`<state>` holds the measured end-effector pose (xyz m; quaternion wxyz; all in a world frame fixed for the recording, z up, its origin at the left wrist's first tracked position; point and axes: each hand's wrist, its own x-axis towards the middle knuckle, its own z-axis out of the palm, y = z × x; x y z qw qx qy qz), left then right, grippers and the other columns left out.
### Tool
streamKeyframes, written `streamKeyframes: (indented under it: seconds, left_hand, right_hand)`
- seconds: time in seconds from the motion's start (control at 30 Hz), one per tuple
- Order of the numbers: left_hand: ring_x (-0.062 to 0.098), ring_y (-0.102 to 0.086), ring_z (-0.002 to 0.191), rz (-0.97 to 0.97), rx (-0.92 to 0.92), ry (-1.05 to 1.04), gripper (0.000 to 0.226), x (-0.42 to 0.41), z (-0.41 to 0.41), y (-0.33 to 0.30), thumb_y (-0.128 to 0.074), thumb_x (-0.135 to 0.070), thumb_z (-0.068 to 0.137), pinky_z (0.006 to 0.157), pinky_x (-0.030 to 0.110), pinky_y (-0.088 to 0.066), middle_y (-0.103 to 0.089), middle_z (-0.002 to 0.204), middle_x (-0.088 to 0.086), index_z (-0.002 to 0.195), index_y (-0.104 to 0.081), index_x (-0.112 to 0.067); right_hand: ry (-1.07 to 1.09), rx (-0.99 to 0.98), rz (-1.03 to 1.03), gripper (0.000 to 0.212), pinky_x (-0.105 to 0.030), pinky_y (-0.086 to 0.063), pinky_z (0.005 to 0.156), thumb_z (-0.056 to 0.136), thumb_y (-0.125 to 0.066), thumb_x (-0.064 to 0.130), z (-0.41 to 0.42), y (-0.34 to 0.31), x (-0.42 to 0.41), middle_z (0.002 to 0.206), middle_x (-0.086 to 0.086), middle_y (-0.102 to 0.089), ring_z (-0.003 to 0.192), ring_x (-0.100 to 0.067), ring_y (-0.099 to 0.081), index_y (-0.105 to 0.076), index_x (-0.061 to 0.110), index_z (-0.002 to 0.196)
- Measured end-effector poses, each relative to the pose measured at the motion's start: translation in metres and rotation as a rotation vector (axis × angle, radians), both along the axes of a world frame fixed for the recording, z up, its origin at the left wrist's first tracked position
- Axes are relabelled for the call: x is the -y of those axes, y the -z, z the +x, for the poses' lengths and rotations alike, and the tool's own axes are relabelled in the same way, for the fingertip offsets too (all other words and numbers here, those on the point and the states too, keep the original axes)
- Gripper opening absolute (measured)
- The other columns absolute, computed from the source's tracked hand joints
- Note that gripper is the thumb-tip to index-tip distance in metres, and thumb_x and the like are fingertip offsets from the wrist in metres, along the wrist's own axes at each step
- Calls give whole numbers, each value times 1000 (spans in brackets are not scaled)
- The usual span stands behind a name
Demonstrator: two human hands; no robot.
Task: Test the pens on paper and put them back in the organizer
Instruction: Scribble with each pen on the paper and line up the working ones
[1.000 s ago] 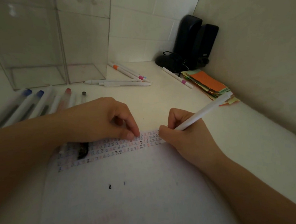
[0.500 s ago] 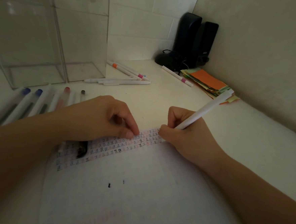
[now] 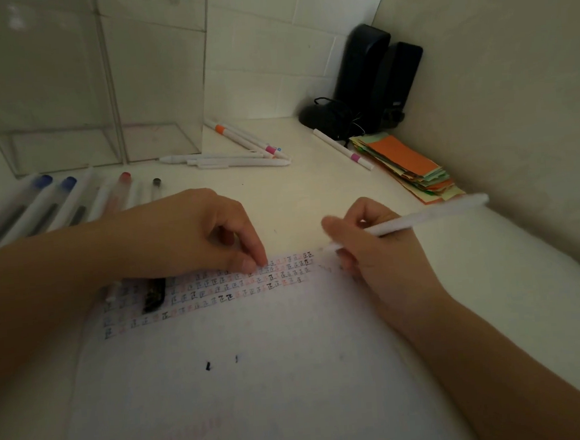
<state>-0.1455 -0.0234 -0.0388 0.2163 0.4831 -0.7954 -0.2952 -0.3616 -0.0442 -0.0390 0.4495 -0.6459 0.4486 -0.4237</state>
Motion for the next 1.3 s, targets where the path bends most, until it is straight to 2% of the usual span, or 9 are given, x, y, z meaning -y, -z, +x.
streamKeyframes:
  seconds: [0.13, 0.27, 0.4, 0.57, 0.83, 0.97, 1.1, 1.2, 1.3]
  left_hand:
    - [-2, -60, 79, -34, 36, -40, 16, -2, 0, -5, -61, -58, 65, 70, 12, -44, -64, 87, -27, 76, -67, -47]
    - [-5, -58, 84, -185, 23, -158, 25, -6, -5, -13, -48, -69, 73, 76, 21, -41, -63, 91, -31, 80, -63, -51]
    - [6, -56, 95, -341, -131, -17, 29, -18, -25, -27, -54, -56, 75, 73, 15, -44, -57, 104, -23, 102, -59, -46]
    - [8, -55, 105, -227, -199, 224, 25, -30, -43, -32, -65, -44, 72, 83, 18, -45, -56, 112, -19, 96, -64, -38]
    - [8, -57, 97, -100, -153, 250, 15, -32, -44, -28, -70, -40, 69, 84, 22, -45, -56, 96, -17, 82, -69, -32]
    - [0, -52, 94, -101, 72, 64, 36, -22, -21, -29, -61, -66, 59, 77, 12, -41, -52, 99, -24, 84, -64, -40]
    - [-12, -48, 83, -29, 349, -150, 63, -15, 10, -25, -39, -91, 45, 78, 25, -39, -53, 90, -27, 82, -59, -44]
    - [-16, -48, 76, 50, 378, -199, 65, -16, 14, -30, -40, -85, 45, 67, 17, -34, -59, 76, -19, 81, -63, -36]
    - [-5, -54, 49, 144, 315, -274, 61, -16, 15, -36, -43, -77, 54, 54, 13, -40, -68, 65, -10, 75, -68, -24]
  right_hand:
    - [42, 214, 123, 33, -16, -27, 36, 60, -70, 48, -4, -6, 0, 41, 3, -46, 36, -8, -31, -50, 22, 54]
    - [40, 84, -64, 8, -14, -39, 45, 79, -69, 19, -3, -2, 0, 59, 0, -61, 47, -5, -49, -61, 17, 80]
    - [-15, -280, -373, 35, -10, -45, 66, 87, -58, 2, 0, 4, -1, 92, 10, -63, 79, -4, -60, -54, 34, 101]
    - [-3, -486, -583, 27, -7, -42, 66, 83, -65, 7, 1, 3, -5, 80, 22, -56, 79, 0, -57, -57, 30, 96]
    - [-49, -219, -449, 35, -5, -45, 71, 85, -59, 3, 5, 1, -6, 85, 20, -62, 81, 2, -60, -59, 34, 103]
    - [-18, -222, -311, 46, -10, -48, 69, 87, -59, 7, 2, 4, -2, 84, 11, -67, 74, -8, -62, -52, 48, 107]
    - [-7, -303, -205, 34, -8, -47, 65, 90, -54, 9, 1, 7, 3, 77, 6, -67, 72, -1, -61, -60, 42, 92]
    - [12, -306, -172, 30, -10, -48, 64, 90, -52, 10, 2, 7, 6, 73, 4, -67, 70, 3, -61, -62, 38, 88]
    - [23, -271, -144, 28, -11, -47, 63, 90, -53, 8, 3, 7, 7, 70, 0, -67, 66, 1, -61, -64, 34, 88]
